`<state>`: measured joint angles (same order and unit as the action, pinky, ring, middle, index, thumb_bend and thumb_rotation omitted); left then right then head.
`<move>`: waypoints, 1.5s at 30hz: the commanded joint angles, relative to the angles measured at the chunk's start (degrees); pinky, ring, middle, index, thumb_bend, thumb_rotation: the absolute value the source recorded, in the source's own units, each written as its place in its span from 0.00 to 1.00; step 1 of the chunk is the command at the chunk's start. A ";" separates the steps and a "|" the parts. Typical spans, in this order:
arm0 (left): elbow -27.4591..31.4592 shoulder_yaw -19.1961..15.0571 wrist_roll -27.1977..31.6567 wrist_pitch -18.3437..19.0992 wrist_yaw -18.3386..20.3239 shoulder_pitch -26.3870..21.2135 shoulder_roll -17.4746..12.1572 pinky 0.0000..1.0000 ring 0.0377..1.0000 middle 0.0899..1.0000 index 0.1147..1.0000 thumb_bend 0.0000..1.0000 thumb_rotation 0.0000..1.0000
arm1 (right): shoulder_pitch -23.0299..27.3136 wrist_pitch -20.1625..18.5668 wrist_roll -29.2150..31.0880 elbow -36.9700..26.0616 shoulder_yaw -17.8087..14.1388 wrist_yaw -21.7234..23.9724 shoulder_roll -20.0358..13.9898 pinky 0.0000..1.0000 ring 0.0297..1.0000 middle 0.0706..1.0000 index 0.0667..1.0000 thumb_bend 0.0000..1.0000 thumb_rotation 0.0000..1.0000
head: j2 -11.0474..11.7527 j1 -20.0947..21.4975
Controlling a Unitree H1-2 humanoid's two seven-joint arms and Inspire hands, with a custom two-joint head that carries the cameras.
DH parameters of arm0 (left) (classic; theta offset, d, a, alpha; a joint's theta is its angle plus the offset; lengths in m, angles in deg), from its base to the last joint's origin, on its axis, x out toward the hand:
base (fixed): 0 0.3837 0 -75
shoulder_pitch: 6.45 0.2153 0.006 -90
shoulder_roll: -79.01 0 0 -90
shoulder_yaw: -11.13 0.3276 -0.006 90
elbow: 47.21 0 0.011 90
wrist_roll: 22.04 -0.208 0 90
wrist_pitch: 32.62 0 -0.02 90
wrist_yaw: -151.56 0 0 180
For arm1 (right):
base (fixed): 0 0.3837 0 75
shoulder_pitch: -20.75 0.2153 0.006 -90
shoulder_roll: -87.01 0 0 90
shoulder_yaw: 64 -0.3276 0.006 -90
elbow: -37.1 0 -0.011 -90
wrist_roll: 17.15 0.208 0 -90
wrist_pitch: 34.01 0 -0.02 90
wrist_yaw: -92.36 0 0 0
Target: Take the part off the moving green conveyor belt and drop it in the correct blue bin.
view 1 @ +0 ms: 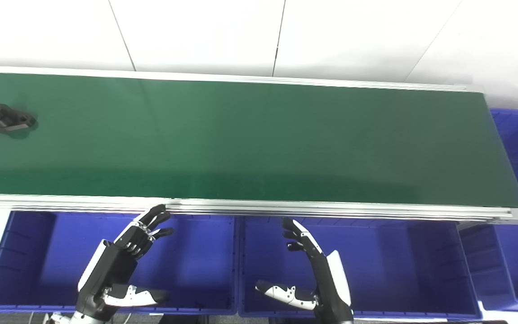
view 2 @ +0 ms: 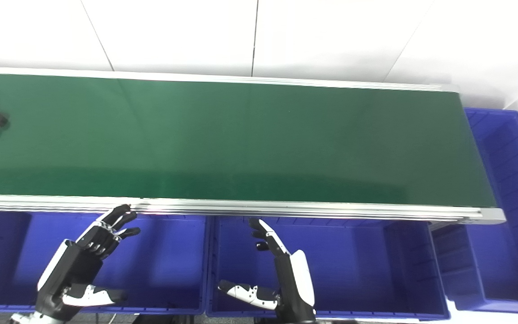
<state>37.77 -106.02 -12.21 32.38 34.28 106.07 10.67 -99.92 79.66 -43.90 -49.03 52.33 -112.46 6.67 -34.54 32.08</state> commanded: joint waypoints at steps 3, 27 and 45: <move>-0.31 -1.84 1.57 -1.94 4.66 -0.74 1.09 0.83 0.92 0.95 0.88 0.73 0.23 | -0.21 3.25 -0.88 -1.43 1.31 -2.73 -0.48 0.69 0.78 0.83 0.86 0.79 0.27 | -0.51 -3.02; 6.41 30.22 -21.72 -1.94 -39.44 6.17 -13.16 0.77 0.86 0.91 0.83 0.72 0.25 | -2.63 3.25 5.49 -6.67 0.77 1.34 -5.37 0.76 0.84 0.90 0.92 0.73 0.41 | -3.56 -19.94; 2.20 62.57 -26.35 -1.93 -86.24 -0.40 -31.54 0.77 0.84 0.90 0.81 0.71 0.33 | -1.96 3.24 5.57 -5.52 1.41 0.22 -5.70 0.75 0.83 0.89 0.92 0.71 0.43 | -2.36 -21.14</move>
<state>39.61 -44.59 -38.68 32.43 -48.86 106.08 -19.87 -101.74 79.70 -37.93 -53.48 53.33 -111.90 1.19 -36.92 11.00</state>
